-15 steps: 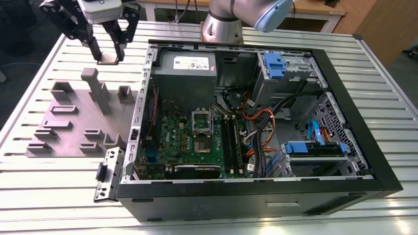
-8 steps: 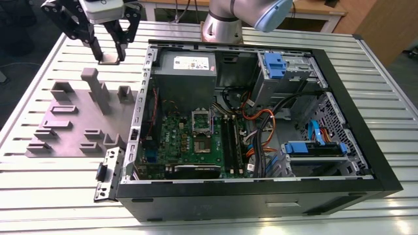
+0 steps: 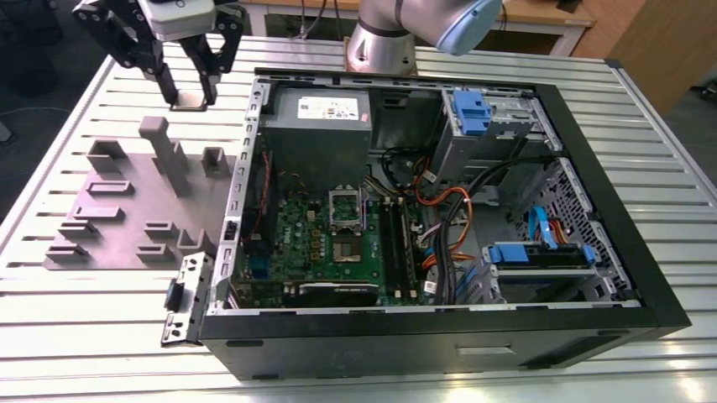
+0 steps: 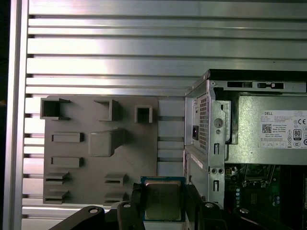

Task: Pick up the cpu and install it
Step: 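Pick up the cpu and move it towards the insertion slot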

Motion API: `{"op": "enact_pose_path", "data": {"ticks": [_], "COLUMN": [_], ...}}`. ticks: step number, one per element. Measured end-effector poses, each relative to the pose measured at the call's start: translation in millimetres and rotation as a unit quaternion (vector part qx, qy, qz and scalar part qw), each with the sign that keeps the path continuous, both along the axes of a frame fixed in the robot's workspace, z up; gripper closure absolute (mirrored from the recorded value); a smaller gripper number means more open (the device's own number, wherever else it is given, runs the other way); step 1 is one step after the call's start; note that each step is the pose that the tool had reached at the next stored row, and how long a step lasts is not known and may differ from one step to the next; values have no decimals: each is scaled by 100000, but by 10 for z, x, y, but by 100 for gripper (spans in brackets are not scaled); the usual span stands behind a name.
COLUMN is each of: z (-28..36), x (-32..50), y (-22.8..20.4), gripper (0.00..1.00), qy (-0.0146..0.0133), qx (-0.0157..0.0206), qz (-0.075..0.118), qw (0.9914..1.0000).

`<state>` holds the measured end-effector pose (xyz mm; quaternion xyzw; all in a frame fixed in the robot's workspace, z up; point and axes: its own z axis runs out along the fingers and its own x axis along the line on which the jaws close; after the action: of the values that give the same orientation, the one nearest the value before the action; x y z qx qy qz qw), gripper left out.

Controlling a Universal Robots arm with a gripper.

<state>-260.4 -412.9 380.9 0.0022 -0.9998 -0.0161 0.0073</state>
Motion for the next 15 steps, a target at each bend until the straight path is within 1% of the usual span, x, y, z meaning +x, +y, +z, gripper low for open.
{"op": "enact_pose_path", "data": {"ticks": [15], "z": [0], "x": [54], "y": [0], "gripper": [55], "qy": [2], "qx": [-4], "qz": [1], "qw": [100000]}}
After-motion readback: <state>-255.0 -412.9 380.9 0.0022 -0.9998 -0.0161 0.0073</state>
